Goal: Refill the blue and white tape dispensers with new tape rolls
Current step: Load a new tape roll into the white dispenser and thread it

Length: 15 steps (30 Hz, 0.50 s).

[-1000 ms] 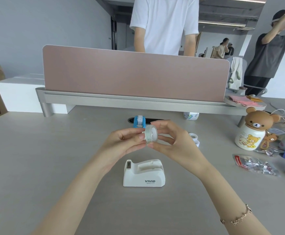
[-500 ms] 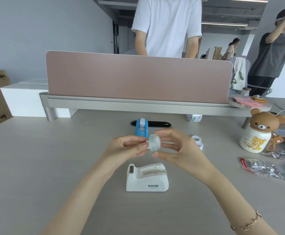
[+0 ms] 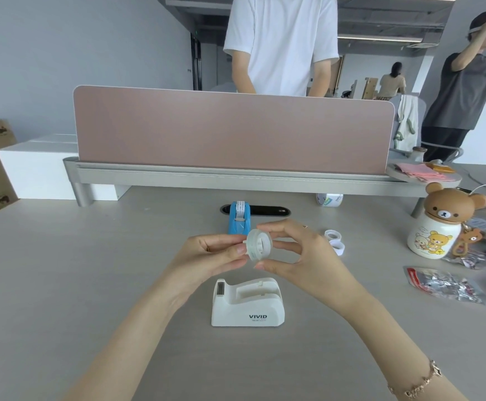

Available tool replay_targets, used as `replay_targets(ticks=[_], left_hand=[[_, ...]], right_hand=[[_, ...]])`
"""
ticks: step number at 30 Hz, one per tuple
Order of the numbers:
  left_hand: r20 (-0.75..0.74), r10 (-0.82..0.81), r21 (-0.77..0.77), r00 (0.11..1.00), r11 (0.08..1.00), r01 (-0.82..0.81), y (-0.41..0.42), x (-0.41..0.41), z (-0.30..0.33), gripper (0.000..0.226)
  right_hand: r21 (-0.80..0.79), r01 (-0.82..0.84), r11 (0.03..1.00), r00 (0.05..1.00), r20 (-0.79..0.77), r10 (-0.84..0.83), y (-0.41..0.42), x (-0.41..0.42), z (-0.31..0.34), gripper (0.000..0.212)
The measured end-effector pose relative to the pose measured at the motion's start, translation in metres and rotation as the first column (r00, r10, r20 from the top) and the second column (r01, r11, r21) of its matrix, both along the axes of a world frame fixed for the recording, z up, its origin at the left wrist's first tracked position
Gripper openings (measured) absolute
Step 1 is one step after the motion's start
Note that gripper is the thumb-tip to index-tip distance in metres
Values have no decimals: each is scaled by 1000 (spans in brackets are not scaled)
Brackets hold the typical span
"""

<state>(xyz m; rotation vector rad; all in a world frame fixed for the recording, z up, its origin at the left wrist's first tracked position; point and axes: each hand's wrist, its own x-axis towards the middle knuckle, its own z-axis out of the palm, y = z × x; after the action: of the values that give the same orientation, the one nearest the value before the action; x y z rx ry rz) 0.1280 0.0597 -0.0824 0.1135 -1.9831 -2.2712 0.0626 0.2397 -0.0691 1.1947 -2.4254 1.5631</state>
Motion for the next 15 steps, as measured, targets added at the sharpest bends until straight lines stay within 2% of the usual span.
replay_targets(ticks=[4,9,15], left_hand=[[-16,-35,43,999,998,35,-2,0,0,34],[-73,-101,6,992,995,102,1,3,1,28],[-76,-80,-42,994,996,77,-4,6,6,31]], right_hand=[[-6,-6,1000,1000,-12,6,-1,3,0,47],[-21,-11,1000,1000,-24,11,-3,7,1,44],[-25,5,1000,999,-37,-6,-5,11,3,46]])
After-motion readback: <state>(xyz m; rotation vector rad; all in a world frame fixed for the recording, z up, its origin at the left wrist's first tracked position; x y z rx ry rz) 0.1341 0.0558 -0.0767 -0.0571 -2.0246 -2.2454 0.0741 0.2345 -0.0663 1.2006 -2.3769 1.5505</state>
